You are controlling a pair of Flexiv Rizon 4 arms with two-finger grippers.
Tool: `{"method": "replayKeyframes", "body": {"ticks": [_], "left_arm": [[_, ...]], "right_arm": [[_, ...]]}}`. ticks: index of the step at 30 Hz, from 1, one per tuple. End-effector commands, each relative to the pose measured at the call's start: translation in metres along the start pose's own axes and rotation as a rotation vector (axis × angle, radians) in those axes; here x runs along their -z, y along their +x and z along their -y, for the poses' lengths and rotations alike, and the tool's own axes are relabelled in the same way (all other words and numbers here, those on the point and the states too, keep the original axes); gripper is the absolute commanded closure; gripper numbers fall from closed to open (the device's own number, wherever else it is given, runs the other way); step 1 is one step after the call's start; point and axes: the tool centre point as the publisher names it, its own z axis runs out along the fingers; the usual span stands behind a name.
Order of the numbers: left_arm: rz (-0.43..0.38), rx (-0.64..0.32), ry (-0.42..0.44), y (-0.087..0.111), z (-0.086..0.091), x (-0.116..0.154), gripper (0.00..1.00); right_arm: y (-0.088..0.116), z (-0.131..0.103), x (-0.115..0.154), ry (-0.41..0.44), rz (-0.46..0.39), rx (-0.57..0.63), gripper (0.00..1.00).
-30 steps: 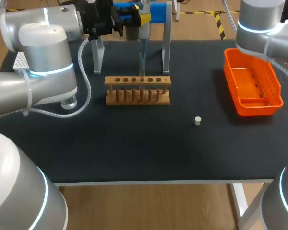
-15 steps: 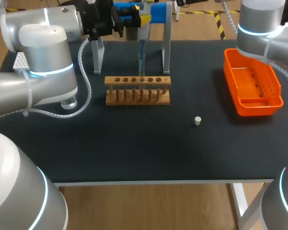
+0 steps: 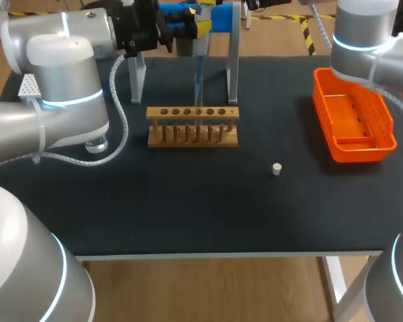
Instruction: Invert the test tube, pick up the pipette, mount the tip to pipette, aspirate from beaker and dispense into the tube, eject the tip, return the pipette, and cap with the stopper.
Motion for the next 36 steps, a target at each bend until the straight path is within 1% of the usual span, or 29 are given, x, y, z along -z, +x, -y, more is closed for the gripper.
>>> {"method": "replayKeyframes", "body": {"ticks": [1,7,8,9,10,14,16,19,23,25,28,31,33,34,36], "left_arm": [[0.002,0.001,-0.001,0.0,0.003,0.0,1.0],[0.002,0.001,-0.001,0.0,0.003,0.0,1.0],[0.002,0.001,-0.001,0.0,0.003,0.0,1.0],[0.002,0.001,-0.001,0.0,0.003,0.0,1.0],[0.002,0.001,-0.001,0.0,0.003,0.0,1.0],[0.002,0.001,-0.001,0.0,0.003,0.0,1.0],[0.002,0.001,-0.001,0.0,0.003,0.0,1.0],[0.002,0.001,-0.001,0.0,0.003,0.0,1.0],[0.002,0.001,-0.001,0.0,0.003,0.0,1.0],[0.002,0.001,-0.001,0.0,0.003,0.0,1.0],[0.002,0.001,-0.001,0.0,0.003,0.0,1.0],[0.002,0.001,-0.001,0.0,0.003,0.0,1.0],[0.002,0.001,-0.001,0.0,0.003,0.0,1.0],[0.002,0.001,-0.001,0.0,0.003,0.0,1.0],[0.002,0.001,-0.001,0.0,0.003,0.0,1.0]], "right_arm": [[0.002,-0.015,0.005,-0.011,0.005,0.034,1.0],[0.012,-0.044,0.025,-0.056,0.011,0.107,1.0],[0.015,-0.048,0.03,-0.067,0.009,0.122,0.78],[0.018,-0.051,0.036,-0.073,0.013,0.135,0.5],[0.021,-0.054,0.041,-0.081,0.014,0.148,0.0],[0.032,-0.057,0.068,-0.112,0.024,0.194,0.0],[0.037,-0.052,0.08,-0.114,0.033,0.203,0.0],[0.044,-0.039,0.097,-0.111,0.047,0.209,0.0],[0.047,-0.015,0.111,-0.081,0.065,0.196,0.0],[0.048,-0.001,0.115,-0.06,0.069,0.186,0.0],[0.048,0.019,0.119,-0.05,0.07,0.189,0.0],[0.045,0.041,0.121,-0.05,0.07,0.182,0.0],[0.042,0.058,0.119,-0.026,0.088,0.181,0.0],[0.04,0.066,0.118,-0.028,0.091,0.174,0.0],[0.036,0.085,0.115,-0.025,0.09,0.126,0.0]]}}
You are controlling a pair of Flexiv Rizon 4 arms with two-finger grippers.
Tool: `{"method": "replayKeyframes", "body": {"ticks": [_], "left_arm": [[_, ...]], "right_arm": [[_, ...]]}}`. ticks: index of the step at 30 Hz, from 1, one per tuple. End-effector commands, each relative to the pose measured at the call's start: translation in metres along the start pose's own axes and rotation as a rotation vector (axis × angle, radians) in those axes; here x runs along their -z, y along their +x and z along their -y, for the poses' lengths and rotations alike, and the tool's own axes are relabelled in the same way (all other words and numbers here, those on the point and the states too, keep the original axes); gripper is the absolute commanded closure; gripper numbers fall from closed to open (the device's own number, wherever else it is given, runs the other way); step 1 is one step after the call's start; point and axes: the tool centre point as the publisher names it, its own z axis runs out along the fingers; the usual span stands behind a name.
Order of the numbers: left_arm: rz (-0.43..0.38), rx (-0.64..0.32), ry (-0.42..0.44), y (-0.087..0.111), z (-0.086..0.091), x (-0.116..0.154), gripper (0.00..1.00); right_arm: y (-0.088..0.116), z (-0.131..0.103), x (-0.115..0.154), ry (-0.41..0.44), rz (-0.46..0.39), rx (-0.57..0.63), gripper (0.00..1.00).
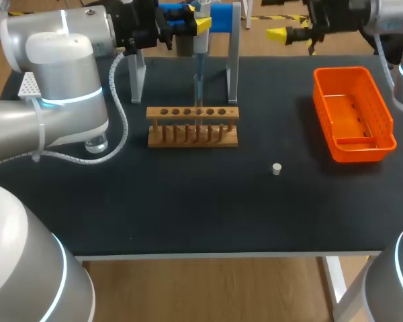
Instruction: Invert the test tube, pick up the pipette, mount the tip to pipette, aspirate from beaker and dispense into the tube, eject the tip, return the pipette, and cap with the stopper.
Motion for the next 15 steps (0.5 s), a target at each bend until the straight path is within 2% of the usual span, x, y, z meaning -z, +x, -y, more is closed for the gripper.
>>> {"method": "replayKeyframes", "body": {"ticks": [1,6,15], "left_arm": [[0.001,0.0,-0.001,0.0,0.001,0.0,1.0],[0.001,0.0,-0.001,0.0,0.001,0.0,1.0],[0.001,0.0,-0.001,0.0,0.001,0.0,1.0]], "right_arm": [[0.001,0.039,-0.009,-0.016,0.006,-0.051,0.0],[0.004,0.078,-0.023,-0.004,0.007,-0.073,0.0],[0.001,0.117,-0.047,0.023,-0.011,-0.096,0.0]]}}
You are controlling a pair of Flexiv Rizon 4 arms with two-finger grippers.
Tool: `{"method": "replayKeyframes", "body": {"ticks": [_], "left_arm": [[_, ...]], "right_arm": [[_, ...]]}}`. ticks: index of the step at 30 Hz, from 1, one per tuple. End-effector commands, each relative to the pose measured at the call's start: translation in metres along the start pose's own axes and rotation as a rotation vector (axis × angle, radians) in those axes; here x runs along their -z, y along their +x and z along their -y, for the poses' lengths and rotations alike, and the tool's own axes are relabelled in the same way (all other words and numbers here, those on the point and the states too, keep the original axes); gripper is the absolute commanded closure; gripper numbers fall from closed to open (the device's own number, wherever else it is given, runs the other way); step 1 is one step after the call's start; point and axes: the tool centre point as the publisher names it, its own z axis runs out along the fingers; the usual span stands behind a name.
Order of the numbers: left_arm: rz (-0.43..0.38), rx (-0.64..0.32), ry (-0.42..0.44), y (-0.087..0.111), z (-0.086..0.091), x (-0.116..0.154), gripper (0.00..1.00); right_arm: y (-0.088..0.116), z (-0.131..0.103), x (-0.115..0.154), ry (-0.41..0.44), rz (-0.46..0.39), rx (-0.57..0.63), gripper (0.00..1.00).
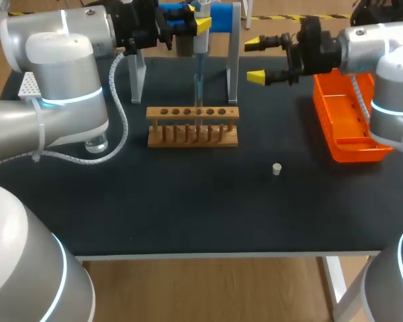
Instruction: Invert the test tube, pick up the pipette, mount the tip to pipette, aspirate from beaker and dispense into the tube, eject the tip, return the pipette, and cap with the stopper.
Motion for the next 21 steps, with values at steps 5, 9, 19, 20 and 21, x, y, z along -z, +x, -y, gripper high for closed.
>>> {"method": "replayKeyframes", "body": {"ticks": [5,9,19,20,21], "left_arm": [[0.001,0.0,-0.001,0.0,0.001,0.0,1.0],[0.001,0.0,-0.001,0.0,0.001,0.0,1.0],[0.001,0.0,-0.001,0.0,0.001,0.0,1.0],[0.001,0.0,-0.001,0.0,0.001,0.0,1.0],[0.001,0.0,-0.001,0.0,0.001,0.0,1.0]], "right_arm": [[-0.017,0.039,-0.027,0.038,-0.046,-0.04,0.0],[-0.022,0.055,-0.039,0.066,-0.058,-0.051,0.0],[-0.025,0.076,-0.072,0.113,-0.08,-0.029,0.0],[-0.026,0.078,-0.075,0.124,-0.08,-0.022,0.0],[-0.026,0.08,-0.078,0.125,-0.08,-0.022,0.0]]}}
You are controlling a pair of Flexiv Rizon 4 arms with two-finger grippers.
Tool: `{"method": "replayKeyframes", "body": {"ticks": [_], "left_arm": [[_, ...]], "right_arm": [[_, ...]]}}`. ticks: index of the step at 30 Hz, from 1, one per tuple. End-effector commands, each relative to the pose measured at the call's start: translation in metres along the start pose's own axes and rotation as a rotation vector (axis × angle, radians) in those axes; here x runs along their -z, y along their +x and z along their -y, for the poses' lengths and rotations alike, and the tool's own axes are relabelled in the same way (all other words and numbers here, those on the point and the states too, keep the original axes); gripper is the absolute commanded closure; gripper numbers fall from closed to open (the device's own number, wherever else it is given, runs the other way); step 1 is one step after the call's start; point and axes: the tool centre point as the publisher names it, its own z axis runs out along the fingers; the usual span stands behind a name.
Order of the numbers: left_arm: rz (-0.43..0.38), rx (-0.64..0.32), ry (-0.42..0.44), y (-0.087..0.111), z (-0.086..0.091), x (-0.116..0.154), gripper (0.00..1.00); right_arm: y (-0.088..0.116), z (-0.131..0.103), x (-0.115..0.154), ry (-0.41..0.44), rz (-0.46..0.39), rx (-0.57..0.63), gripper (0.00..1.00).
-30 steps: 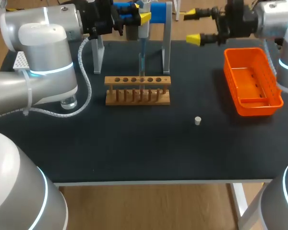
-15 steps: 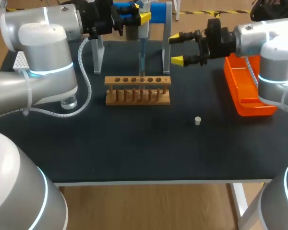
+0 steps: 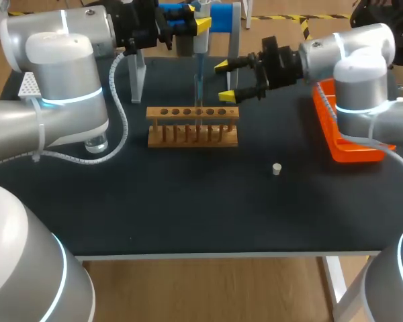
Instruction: Invert the test tube, pick up the pipette, mount the tip to pipette, aspirate from beaker and dispense into the tube, eject the tip, return the pipette, and cap with the stopper.
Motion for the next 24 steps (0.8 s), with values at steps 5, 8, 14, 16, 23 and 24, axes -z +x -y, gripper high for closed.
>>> {"method": "replayKeyframes", "body": {"ticks": [5,8,14,16,23,24], "left_arm": [[0.001,0.0,-0.001,0.0,0.001,0.0,1.0],[0.001,0.0,-0.001,0.0,0.001,0.0,1.0],[0.001,0.0,-0.001,0.0,0.001,0.0,1.0],[0.001,0.0,-0.001,0.0,0.001,0.0,1.0],[0.001,0.0,-0.001,0.0,0.001,0.0,1.0],[0.001,0.0,-0.001,0.0,0.001,0.0,1.0]], "right_arm": [[-0.012,0.012,-0.028,0.045,-0.013,0.008,0.0],[-0.014,0.016,-0.034,0.06,-0.009,0.004,0.0],[-0.016,0.027,-0.046,0.101,0.003,0.006,0.0],[-0.016,0.029,-0.05,0.11,0.005,0.012,0.0],[-0.018,0.033,-0.057,0.146,0.044,0.039,0.0],[-0.018,0.033,-0.058,0.149,0.053,0.043,0.0]]}}
